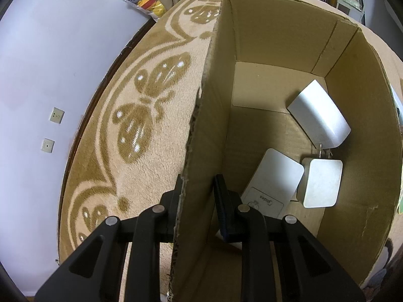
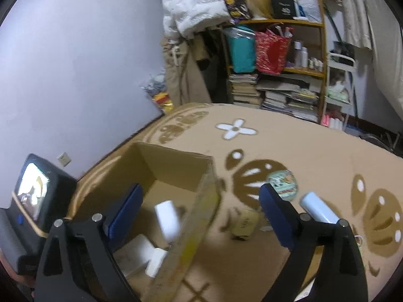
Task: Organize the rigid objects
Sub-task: 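Carry the Midea remote into the box with the right tool and release it, then move the right tool to the yellow AIMA key tag and grasp it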
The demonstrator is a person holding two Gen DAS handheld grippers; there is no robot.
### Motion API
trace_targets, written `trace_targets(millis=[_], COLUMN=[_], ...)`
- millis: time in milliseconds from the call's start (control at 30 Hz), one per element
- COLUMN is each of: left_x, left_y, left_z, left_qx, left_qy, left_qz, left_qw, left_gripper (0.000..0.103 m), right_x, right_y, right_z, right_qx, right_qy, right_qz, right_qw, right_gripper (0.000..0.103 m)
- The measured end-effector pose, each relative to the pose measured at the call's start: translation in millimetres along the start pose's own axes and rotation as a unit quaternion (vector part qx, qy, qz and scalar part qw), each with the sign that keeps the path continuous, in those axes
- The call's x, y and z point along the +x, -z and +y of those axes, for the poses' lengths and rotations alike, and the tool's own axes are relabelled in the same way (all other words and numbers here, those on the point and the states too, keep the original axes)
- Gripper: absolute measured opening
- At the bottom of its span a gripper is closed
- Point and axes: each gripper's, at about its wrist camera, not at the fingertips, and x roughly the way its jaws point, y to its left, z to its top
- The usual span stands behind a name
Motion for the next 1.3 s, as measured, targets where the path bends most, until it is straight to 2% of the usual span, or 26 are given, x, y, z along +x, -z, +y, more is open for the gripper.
trace_targets(millis=[300,533,600,667,733,833,1033,1133,1300], left_x=[-1.1,-0.3,-0.4,-0.3,-0.6,-0.6,-0.7,-0.7,-0.4], left_y=[-0.8,-0.7,-0.7,-0.6,-0.4,-0.3,0.1,0.3,0.1], left_z=[2.1,2.2,2.2,2.1,1.8,1.7,1.8,1.6,1.6], left_qx=[-0.002,-0.001,-0.001,-0.002,-0.002,-0.001,-0.001,0.000,0.000], left_qy=[0.004,0.002,0.003,0.003,0.004,0.003,0.003,0.002,0.002], left_qz=[0.001,0.001,0.001,0.001,0.001,0.001,0.001,0.001,0.002], left_qw=[1.0000,1.0000,1.0000,1.0000,1.0000,1.0000,1.0000,1.0000,1.0000], left_gripper=[0.022,0.022,0.022,0.022,0.022,0.022,0.022,0.022,0.022], right_x=[3.8,23.0,29.8,38.1,43.0,48.2,65.6,76.1,93.5], right_y=[-6.7,-2.4,0.9,5.9,10.3,15.4,28.1,34.8,47.5], right_z=[-40.7,-60.0,-62.3,-63.2,-63.0,-63.1,-65.9,-65.3,-64.2], right_qx=[0.051,0.077,0.082,0.081,0.078,0.071,0.071,0.067,0.056], right_qy=[0.022,0.021,0.018,0.022,0.027,0.032,0.024,0.018,0.030], right_qz=[-0.002,0.022,0.034,0.049,0.057,0.066,0.085,0.100,0.132], right_qw=[0.998,0.997,0.996,0.995,0.995,0.995,0.994,0.993,0.989], right_gripper=[0.098,0.098,0.092,0.079,0.077,0.065,0.063,0.058,0.054])
